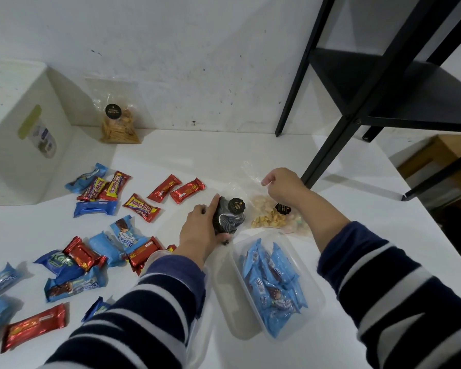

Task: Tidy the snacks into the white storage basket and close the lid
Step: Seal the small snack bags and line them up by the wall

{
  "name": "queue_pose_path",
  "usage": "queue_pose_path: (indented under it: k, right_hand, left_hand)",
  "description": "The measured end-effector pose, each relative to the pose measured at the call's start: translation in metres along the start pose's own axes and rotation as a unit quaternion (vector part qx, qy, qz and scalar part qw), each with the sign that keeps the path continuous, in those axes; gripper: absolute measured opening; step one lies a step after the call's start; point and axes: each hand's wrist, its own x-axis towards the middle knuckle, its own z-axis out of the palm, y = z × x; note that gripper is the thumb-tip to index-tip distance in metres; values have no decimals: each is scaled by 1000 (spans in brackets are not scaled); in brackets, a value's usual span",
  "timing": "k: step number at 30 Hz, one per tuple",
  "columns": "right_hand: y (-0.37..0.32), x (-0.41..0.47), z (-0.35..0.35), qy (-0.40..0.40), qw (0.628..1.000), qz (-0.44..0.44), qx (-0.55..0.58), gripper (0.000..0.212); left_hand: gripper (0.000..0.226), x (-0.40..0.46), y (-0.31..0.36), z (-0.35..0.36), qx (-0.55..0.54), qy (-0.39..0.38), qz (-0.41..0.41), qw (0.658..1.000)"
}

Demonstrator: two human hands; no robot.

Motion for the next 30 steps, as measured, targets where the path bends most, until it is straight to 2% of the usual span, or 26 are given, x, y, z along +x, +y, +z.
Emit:
queue_pose_path:
  k: [6,12,15,17,20,21,24,27,30]
  right_hand:
    - [11,0,-14,-19,1000,1,-5,35]
    - [15,-5,-2,34,999,15,9,36]
    - [13,-9,4,52,999,2,-4,36]
    - [13,-12,6,56,998,-25,-8,38]
    - [10,-16,10,53,996,-65,10,37]
    - [9,-19,11,55,996,-73,18,36]
    - [8,-25,15,59,993,-89,46,36]
    - [11,-27,17,52,990,-93,91,26]
    - [11,-28,18,60,982,-73,161,21]
  left_hand:
    - [104,0,1,0,-1,-5,-9,1000]
    - [103,1,2,0,6,-5,-6,1000]
    - [103,1,4,-2,-54,-25,-21,998]
    - [92,-1,13,-11,-118,13,-36,992]
    - [50,1,42,-28,-98,174,9,980]
    - [42,4,54,-35,-126,181,15,975]
    - [37,15,77,-45,-272,108,-19,956]
    - [24,21,80,-44,-328,101,-27,939]
    - [22,20,80,-41,-367,93,-33,925]
